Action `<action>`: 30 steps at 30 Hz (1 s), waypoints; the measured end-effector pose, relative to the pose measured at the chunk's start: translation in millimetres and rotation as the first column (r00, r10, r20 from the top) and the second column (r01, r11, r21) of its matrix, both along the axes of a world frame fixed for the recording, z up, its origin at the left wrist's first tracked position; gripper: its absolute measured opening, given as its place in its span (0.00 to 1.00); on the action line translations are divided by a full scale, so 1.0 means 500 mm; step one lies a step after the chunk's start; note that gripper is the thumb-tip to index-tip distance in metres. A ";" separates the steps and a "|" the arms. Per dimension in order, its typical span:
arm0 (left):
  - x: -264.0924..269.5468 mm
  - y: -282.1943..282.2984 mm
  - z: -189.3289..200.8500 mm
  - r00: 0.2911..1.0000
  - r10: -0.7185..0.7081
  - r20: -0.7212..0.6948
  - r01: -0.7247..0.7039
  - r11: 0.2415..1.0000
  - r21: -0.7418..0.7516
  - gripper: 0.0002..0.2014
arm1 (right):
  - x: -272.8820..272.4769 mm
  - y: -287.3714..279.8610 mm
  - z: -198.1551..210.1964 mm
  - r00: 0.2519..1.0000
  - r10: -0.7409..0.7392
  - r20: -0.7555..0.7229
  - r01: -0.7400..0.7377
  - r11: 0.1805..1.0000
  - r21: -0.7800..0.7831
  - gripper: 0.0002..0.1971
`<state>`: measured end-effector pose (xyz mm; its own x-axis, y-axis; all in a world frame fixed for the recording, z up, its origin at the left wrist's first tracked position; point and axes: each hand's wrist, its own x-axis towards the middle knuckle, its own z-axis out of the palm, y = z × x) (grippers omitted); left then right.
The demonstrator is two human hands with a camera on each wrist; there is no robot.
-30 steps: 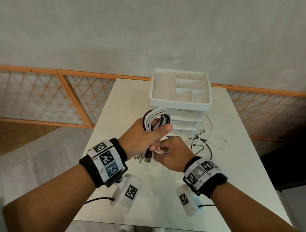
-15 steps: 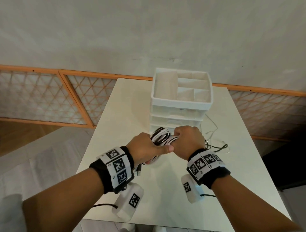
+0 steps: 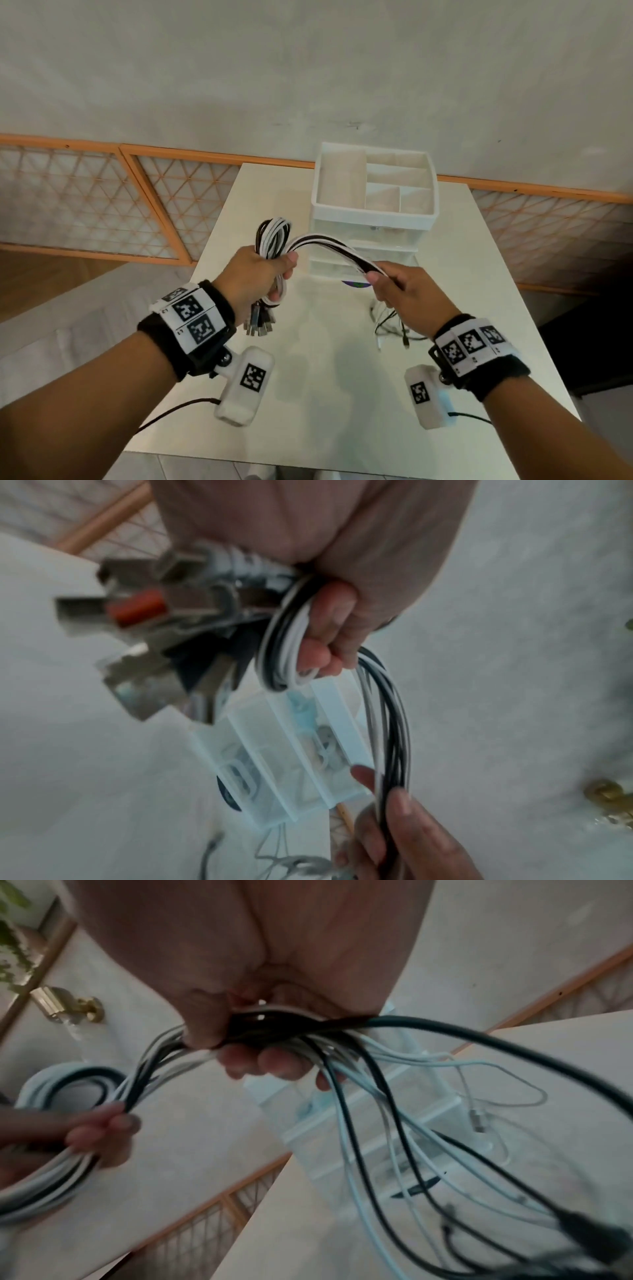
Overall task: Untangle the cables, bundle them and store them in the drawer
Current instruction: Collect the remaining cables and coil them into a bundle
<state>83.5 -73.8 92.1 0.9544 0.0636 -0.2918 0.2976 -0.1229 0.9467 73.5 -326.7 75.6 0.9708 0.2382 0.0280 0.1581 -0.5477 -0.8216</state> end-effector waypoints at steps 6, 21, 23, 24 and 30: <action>-0.024 -0.062 0.020 0.999 -0.026 -0.044 0.025 0.999 -0.039 0.32 | -0.038 0.100 -0.020 0.971 -0.085 0.221 0.037 0.976 0.212 0.17; -0.020 -0.059 0.050 0.998 0.049 0.041 -0.038 0.968 -0.249 0.11 | -0.077 0.118 -0.070 0.895 0.128 0.426 -0.117 0.992 -0.052 0.25; -0.019 -0.049 0.056 0.996 0.032 0.086 -0.009 0.966 -0.257 0.10 | -0.071 0.096 -0.082 0.913 0.073 0.402 -0.079 0.997 -0.001 0.18; -0.017 -0.044 0.058 0.994 0.032 0.108 -0.002 0.965 -0.263 0.10 | -0.067 0.084 -0.090 0.931 0.049 0.362 -0.057 0.998 0.013 0.13; -0.007 -0.022 0.092 0.977 0.008 0.214 0.048 0.966 -0.255 0.11 | -0.029 -0.010 -0.122 0.970 -0.220 0.102 0.234 0.959 -0.158 0.13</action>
